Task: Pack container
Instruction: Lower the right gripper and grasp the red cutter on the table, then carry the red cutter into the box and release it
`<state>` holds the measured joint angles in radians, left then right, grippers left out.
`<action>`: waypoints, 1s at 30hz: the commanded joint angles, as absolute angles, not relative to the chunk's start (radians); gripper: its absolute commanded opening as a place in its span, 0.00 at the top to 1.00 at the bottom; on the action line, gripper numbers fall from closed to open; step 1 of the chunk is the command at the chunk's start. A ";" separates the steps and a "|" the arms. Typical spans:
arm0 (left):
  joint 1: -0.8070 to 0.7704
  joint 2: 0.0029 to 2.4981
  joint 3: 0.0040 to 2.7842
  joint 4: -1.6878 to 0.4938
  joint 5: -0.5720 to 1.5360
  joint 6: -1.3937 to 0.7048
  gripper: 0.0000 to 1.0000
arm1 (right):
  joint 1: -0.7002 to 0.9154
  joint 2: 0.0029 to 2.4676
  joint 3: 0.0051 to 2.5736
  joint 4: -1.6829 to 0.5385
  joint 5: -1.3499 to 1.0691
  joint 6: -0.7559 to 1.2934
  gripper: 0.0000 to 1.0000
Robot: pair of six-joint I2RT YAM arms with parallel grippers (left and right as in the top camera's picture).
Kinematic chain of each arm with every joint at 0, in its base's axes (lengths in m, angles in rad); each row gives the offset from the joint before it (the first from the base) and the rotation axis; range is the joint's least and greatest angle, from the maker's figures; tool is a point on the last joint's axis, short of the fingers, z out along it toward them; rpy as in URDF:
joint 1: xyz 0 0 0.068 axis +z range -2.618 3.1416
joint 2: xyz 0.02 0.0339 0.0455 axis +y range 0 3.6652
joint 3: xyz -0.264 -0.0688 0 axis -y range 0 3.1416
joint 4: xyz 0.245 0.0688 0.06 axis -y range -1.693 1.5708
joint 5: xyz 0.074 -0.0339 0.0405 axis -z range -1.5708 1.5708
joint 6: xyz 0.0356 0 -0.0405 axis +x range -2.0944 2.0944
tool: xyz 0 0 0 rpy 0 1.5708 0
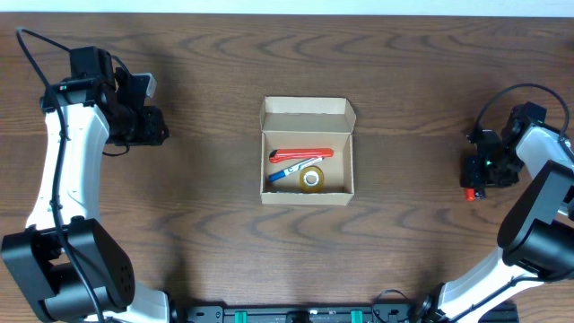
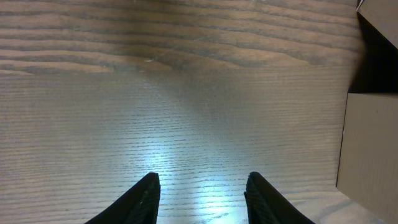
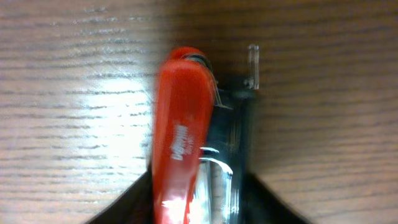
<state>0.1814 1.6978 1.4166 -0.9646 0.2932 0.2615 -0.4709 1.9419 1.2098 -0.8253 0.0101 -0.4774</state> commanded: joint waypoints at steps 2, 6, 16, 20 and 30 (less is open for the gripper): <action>0.180 1.673 1.417 -0.968 0.304 0.254 0.56 | -0.477 1.969 1.179 -0.809 0.006 -0.467 0.99; 0.180 1.673 1.417 -0.969 0.304 0.254 0.56 | -0.469 1.969 1.179 -0.802 -0.071 -0.467 0.99; 0.180 1.636 1.417 -0.967 0.299 0.254 0.58 | -0.316 1.904 1.362 -0.827 -0.234 -0.389 0.99; 0.180 1.597 1.417 -0.962 0.271 0.255 0.58 | -0.221 1.822 1.544 -0.806 -0.317 -0.352 0.99; 0.180 1.551 1.417 -1.002 0.223 0.255 0.58 | 0.126 1.758 1.975 -1.016 -0.422 -0.566 0.99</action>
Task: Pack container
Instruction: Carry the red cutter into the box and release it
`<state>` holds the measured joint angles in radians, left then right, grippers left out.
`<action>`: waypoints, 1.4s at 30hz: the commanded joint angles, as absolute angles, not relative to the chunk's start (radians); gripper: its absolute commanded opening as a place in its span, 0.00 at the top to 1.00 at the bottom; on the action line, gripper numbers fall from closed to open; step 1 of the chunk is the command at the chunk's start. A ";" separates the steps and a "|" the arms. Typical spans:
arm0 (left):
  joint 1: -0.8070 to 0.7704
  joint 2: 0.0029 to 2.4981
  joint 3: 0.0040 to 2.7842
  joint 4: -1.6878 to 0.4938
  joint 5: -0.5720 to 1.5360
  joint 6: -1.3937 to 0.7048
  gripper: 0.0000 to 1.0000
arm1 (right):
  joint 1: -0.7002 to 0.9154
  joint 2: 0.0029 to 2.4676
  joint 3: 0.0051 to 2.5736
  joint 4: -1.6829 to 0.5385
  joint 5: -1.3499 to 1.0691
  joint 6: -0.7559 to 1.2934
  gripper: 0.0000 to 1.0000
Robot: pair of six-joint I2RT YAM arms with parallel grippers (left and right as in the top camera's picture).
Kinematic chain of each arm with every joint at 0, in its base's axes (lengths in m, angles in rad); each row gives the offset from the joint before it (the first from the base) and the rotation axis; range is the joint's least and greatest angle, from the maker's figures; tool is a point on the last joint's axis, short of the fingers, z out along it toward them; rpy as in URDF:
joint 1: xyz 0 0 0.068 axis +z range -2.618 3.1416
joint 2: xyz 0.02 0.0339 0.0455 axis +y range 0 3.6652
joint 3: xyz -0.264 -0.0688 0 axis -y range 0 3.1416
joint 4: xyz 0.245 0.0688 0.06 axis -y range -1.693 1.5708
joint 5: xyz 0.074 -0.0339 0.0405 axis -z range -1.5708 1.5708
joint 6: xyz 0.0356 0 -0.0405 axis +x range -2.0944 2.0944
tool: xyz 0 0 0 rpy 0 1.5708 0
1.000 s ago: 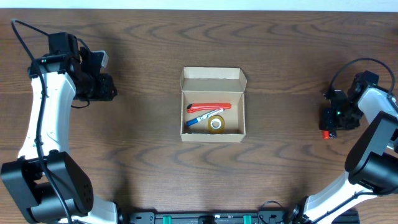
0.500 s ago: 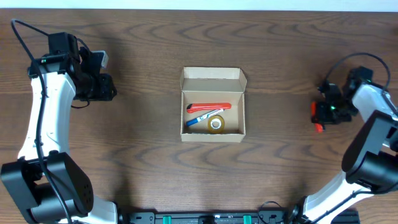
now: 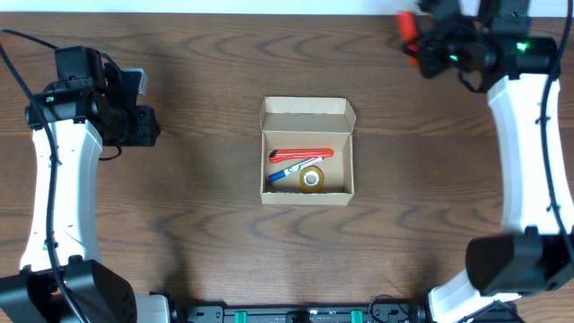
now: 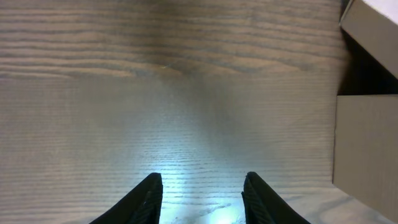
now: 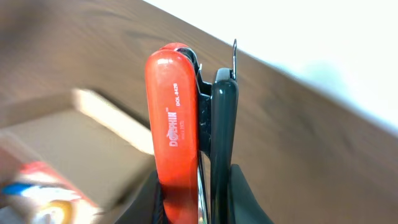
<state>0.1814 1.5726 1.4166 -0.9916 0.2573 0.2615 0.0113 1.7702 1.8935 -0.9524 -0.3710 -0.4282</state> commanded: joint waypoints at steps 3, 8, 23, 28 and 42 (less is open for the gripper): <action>0.180 1.542 1.417 -1.012 0.208 0.255 0.58 | 0.274 1.758 2.022 -1.084 -0.282 -0.689 0.99; 0.180 1.535 1.417 -1.016 0.199 0.258 0.58 | 0.447 1.761 2.009 -1.138 -0.206 -0.851 0.99; 0.180 1.535 1.417 -1.016 0.199 0.273 0.58 | 0.517 1.826 1.723 -1.192 -0.221 -0.897 0.99; 0.180 1.535 1.417 -1.016 0.199 0.273 0.58 | 0.525 1.826 1.513 -1.040 -0.221 -0.875 0.99; 0.180 1.535 1.417 -1.016 0.200 0.273 0.58 | 0.524 1.826 1.261 -0.822 -0.217 -0.954 0.99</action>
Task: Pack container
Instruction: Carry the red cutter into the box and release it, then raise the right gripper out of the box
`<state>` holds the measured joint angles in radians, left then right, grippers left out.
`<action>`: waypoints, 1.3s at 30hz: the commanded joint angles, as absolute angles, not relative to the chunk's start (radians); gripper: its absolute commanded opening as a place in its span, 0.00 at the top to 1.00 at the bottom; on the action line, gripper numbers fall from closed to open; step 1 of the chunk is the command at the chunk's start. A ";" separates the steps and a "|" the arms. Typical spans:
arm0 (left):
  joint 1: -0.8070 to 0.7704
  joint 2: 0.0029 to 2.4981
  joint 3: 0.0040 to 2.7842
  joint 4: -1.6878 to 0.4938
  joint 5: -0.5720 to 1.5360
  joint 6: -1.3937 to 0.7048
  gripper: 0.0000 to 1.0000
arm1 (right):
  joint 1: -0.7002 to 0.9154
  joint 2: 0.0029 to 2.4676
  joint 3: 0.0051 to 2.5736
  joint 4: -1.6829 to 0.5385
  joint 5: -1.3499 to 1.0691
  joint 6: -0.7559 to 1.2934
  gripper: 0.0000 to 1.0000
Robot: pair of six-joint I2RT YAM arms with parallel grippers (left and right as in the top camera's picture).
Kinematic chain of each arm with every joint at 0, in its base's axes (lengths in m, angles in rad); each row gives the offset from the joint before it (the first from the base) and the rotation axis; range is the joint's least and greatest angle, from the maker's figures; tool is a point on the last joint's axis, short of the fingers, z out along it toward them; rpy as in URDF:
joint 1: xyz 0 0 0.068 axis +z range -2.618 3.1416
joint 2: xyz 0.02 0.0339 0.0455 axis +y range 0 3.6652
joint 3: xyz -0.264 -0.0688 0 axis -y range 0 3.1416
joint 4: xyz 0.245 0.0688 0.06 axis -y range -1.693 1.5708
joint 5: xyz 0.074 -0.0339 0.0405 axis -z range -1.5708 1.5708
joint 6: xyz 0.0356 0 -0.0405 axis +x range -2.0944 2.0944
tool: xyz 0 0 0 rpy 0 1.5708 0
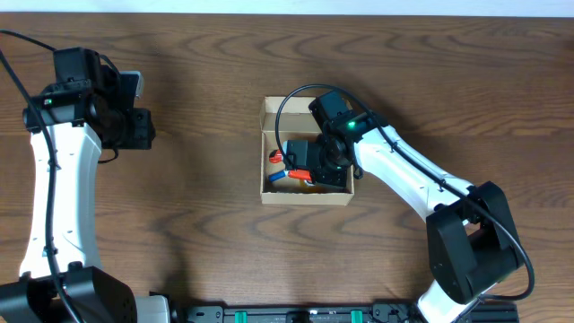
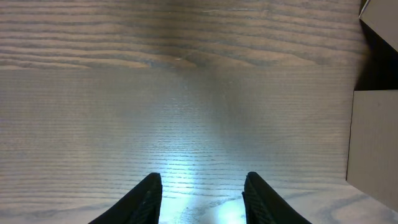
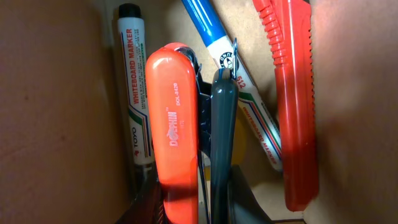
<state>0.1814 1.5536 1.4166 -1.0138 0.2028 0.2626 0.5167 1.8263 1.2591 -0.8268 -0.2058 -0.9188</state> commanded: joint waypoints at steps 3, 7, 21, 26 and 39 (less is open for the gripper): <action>0.180 1.535 1.417 -1.017 0.200 0.273 0.58 | 0.524 1.826 1.261 -0.820 -0.216 -0.959 0.99; 0.180 1.535 1.417 -1.017 0.200 0.273 0.58 | 0.524 1.826 1.261 -0.808 -0.216 -0.958 0.73; 0.180 1.535 1.417 -1.021 0.200 0.273 0.54 | 0.523 1.825 1.270 -0.784 -0.168 -0.946 0.62; 0.180 1.535 1.417 -1.025 0.200 0.273 0.54 | 0.523 1.824 1.296 -0.768 -0.168 -0.935 0.60; 0.180 1.535 1.417 -1.020 0.215 0.273 0.18 | 0.500 1.769 1.567 -0.596 0.015 -0.578 0.20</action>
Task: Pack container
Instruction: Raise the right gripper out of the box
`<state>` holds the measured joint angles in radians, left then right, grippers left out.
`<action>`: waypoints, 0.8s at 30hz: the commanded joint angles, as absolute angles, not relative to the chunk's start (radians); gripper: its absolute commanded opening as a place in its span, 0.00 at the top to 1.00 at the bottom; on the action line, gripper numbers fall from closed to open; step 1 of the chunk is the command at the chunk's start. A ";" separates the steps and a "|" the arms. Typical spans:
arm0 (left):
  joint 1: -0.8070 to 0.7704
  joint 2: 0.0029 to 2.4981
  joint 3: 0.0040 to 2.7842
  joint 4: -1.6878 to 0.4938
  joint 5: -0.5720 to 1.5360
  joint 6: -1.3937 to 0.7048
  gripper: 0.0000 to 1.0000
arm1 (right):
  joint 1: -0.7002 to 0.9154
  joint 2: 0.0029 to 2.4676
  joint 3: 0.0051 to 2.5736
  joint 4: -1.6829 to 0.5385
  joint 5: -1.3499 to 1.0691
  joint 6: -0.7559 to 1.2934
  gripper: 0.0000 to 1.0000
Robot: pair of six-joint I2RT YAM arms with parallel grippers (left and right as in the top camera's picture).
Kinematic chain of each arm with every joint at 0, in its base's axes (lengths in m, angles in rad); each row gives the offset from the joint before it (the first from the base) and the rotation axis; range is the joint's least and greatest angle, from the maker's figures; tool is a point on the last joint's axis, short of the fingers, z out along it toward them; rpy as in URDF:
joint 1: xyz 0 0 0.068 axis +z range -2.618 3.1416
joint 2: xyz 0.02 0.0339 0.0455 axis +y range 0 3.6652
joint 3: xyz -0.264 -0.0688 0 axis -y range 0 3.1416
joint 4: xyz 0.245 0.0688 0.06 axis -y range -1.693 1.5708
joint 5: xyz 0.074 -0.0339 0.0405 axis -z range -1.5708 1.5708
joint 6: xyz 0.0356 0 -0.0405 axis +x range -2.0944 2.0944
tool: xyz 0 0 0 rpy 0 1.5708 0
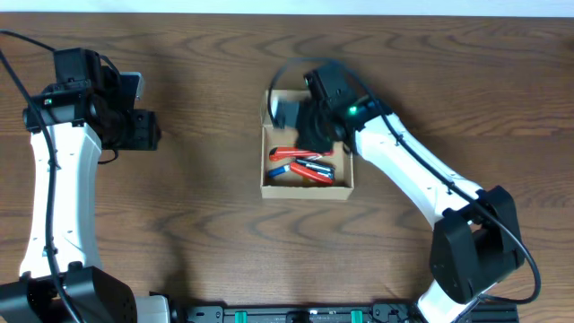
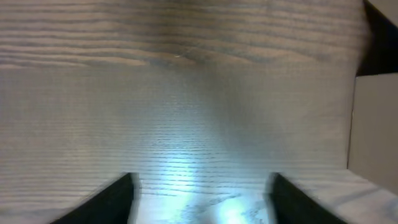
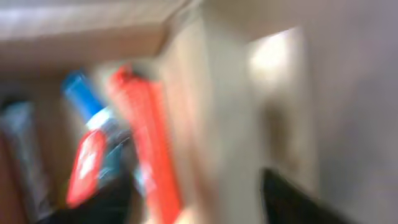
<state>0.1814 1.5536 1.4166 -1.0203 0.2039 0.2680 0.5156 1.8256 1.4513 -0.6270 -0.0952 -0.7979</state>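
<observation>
The cardboard box [image 1: 305, 192] stands open at mid-table. In it lie a red-and-black stapler [image 1: 316, 170], a red cutter [image 1: 300, 152] and a blue marker [image 1: 279, 169]. My right gripper [image 1: 314, 121] hovers over the box's far edge, open and holding nothing. Its view is blurred: the stapler [image 3: 87, 168], the cutter [image 3: 146, 143] and the marker [image 3: 84, 93] show at the left, past a box wall [image 3: 217, 124]. My left gripper [image 1: 148, 130] is open over bare wood well to the left of the box, its fingers [image 2: 118, 199] spread wide.
The box's near side [image 2: 376, 124] shows at the right edge of the left wrist view. The box's far flap [image 1: 282, 109] stands up next to the right gripper. Dark wooden table [image 1: 197, 224] runs all around the box.
My right gripper has let go of the stapler, which now lies in the box. The gripper has moved to the box's far edge and is open. My left gripper's fingers stand wider apart.
My right gripper was shut on the stapler at the table's right edge. Then it held the stapler up near the far right of the table, then down inside the box among the markers and cutter. Now the stapler lies there, released. The left arm stayed at the left.
</observation>
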 commanded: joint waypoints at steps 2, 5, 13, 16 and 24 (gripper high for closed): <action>0.180 1.535 1.417 -1.015 0.233 0.273 0.03 | 0.463 1.752 1.663 -0.604 0.038 -0.428 0.43; 0.180 1.535 1.417 -1.016 0.281 0.273 0.05 | 0.369 1.718 1.781 -0.657 0.036 -0.202 0.65; 0.180 1.536 1.416 -1.008 0.361 0.273 0.05 | 0.025 1.660 1.841 -0.827 -0.110 0.075 0.86; 0.180 1.537 1.416 -0.996 0.382 0.255 0.30 | -0.100 1.681 1.820 -0.919 -0.184 0.235 0.99; 0.186 1.606 1.415 -0.918 0.735 0.199 0.94 | -0.278 1.767 1.619 -0.810 -0.671 0.486 0.99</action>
<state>0.1814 1.5593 1.4162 -0.9295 0.5308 0.2386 -0.2520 1.7313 1.6859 -0.8261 -0.4530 0.2901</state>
